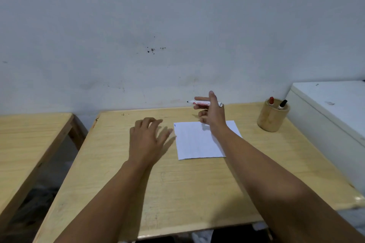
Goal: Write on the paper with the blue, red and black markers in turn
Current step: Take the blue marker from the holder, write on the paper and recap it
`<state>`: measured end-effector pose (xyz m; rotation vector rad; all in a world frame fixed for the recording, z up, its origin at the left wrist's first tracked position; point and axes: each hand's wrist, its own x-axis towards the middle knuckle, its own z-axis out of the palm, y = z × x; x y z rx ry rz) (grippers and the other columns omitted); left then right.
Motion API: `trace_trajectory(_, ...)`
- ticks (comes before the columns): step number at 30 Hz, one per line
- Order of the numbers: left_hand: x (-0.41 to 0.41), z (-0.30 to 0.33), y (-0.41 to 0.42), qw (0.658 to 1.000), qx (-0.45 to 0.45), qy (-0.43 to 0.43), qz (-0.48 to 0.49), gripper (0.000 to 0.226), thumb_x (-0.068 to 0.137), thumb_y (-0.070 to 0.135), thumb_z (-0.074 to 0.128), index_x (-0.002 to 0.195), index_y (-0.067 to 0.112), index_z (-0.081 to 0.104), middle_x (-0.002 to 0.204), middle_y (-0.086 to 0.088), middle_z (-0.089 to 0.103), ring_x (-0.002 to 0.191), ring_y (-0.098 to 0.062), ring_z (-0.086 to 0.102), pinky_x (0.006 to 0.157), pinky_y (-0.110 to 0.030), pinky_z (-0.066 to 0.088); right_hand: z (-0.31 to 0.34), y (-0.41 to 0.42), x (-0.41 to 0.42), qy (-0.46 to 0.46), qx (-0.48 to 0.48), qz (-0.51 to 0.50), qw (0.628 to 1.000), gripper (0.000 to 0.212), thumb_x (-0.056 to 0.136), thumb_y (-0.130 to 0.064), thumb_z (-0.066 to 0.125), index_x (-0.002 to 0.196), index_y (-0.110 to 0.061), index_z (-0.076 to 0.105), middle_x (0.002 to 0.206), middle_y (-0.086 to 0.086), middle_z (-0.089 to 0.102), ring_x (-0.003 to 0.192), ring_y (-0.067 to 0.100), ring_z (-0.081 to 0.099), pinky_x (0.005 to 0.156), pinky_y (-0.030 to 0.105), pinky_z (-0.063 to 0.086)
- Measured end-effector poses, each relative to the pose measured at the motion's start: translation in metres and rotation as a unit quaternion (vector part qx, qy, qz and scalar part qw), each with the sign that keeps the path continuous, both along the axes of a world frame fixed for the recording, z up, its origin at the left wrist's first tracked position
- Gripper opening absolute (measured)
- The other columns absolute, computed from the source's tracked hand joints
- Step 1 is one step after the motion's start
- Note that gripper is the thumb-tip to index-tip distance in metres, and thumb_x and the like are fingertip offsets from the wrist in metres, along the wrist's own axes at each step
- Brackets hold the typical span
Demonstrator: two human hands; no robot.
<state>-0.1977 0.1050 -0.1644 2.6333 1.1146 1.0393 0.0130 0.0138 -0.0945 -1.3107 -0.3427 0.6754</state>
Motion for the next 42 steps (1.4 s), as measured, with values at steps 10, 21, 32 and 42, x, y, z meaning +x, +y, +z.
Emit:
trace_trajectory(10,-0.019,-0.003,0.034,0.987,-0.121,0.087,0.054,0.026,0.098,0.023,0.057,0.102,0.015,0.081,0.108,-0.011,0.067,0.098,-0.035,0.061,0.079,-0.041,0.053,0.001,-0.044,0.007,-0.052,-0.044,0.025,0.997,0.008,0.093,-0.013,0.081,0.096,-0.016,0.074,0.096,0.010,0.085,0.054,0.009,0.059,0.053,0.023,0.044)
trace_trajectory(21,0.021,0.093,-0.008,0.813,-0.429,-0.391,-0.029,0.020,0.084,0.017,0.084,0.096,0.002,0.079,0.084,-0.010,0.075,0.074,-0.018,0.073,0.070,-0.026,0.062,0.008,-0.074,-0.012,-0.226,-0.069,0.129,0.963,0.016,0.093,-0.006,0.078,0.100,-0.020,0.083,0.082,-0.004,0.072,0.050,-0.001,0.053,0.049,0.017,0.042)
trace_trajectory(32,0.060,0.122,-0.047,0.844,-0.405,-0.340,-0.086,0.014,0.082,0.024,0.085,0.085,0.010,0.081,0.076,-0.009,0.079,0.071,-0.020,0.074,0.087,-0.041,0.064,0.028,-0.104,-0.007,-0.268,-0.019,0.074,0.960,0.020,0.093,-0.001,0.076,0.112,-0.003,0.082,0.085,-0.002,0.073,0.051,-0.008,0.057,0.051,0.007,0.040)
trace_trajectory(42,0.095,0.135,-0.083,0.848,-0.406,-0.331,-0.074,0.015,0.079,0.022,0.088,0.080,0.009,0.080,0.071,-0.006,0.078,0.063,-0.015,0.074,0.083,-0.039,0.065,0.035,-0.126,0.008,-0.275,-0.009,0.045,0.960,0.009,0.090,-0.003,0.082,0.098,-0.008,0.081,0.078,-0.002,0.070,0.052,0.000,0.058,0.057,0.022,0.050)
